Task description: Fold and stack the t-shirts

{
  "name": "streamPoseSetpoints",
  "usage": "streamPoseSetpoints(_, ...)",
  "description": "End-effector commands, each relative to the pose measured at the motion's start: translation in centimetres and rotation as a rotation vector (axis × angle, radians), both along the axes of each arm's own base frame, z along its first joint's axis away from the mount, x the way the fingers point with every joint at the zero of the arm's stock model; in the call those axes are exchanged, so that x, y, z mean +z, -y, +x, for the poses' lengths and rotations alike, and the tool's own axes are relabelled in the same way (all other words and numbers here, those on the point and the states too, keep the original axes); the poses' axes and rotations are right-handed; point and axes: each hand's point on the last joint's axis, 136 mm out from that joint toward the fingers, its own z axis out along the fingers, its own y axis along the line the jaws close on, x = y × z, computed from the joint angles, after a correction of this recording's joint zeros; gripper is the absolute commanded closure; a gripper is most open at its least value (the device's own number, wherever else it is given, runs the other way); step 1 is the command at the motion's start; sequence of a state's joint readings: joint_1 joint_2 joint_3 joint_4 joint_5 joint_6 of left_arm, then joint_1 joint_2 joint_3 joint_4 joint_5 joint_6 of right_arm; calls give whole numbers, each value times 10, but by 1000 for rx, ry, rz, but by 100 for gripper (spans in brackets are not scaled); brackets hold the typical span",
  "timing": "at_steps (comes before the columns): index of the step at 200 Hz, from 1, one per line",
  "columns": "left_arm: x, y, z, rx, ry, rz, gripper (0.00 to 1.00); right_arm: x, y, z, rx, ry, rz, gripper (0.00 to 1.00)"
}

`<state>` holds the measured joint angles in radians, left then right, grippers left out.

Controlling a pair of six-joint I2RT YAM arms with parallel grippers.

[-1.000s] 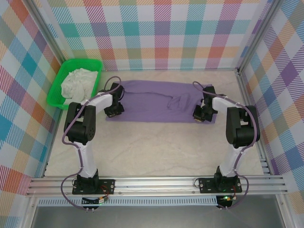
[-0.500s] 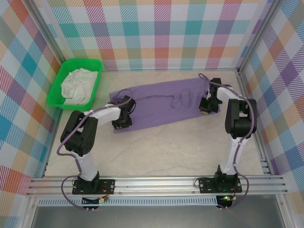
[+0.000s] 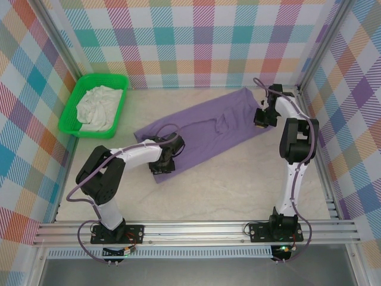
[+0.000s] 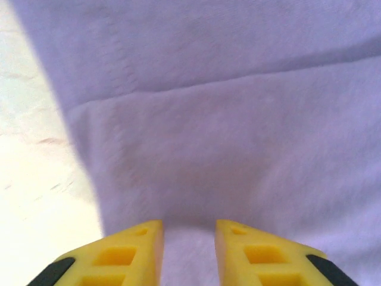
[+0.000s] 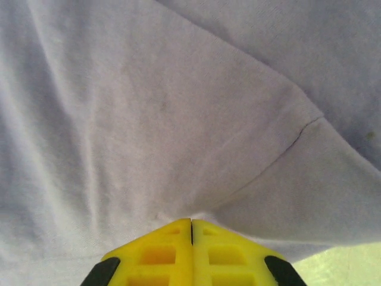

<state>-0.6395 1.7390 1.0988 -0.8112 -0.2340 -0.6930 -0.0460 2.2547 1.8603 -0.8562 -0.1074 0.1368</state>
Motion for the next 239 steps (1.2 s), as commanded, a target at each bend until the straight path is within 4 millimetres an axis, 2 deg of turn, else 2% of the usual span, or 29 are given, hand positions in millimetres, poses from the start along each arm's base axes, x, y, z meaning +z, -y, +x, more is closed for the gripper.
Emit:
streamPoseSetpoints(1,66,-17,9,-6,86,75,69,44,-14,-7,37,71,77,100)
streamPoseSetpoints(20,105,-29,32,-11,161,108,69,66,-23,-19,45,118,128,100)
streamPoseSetpoints(36,124,-41,56,9,204,94,71,80,-32,-35,47,148,169,100)
streamPoseSetpoints(55,132,-64,90,59,241,78,88,94,-42,-56,49,179,213,100)
streamPoseSetpoints(68,132,-78,117,92,261,51,100,98,-49,-72,47,186,234,100)
streamPoseSetpoints(85,124,-95,150,134,273,19,100,97,-59,-94,55,182,247,100)
streamPoseSetpoints(105,108,-104,185,143,271,-5,100,96,-69,-115,68,179,259,100)
streamPoseSetpoints(138,73,-103,223,117,241,-27,100,93,-76,-142,71,171,261,100)
streamPoseSetpoints(156,52,-97,228,103,203,-46,100,92,-79,-152,69,170,265,100)
streamPoseSetpoints(180,34,-90,215,107,167,-88,100,91,-80,-161,68,168,267,100)
streamPoseSetpoints(219,45,-88,184,118,204,-130,100,90,-80,-168,62,172,266,100)
streamPoseSetpoints(239,39,-89,169,121,195,-134,100,89,-81,-169,62,173,277,100)
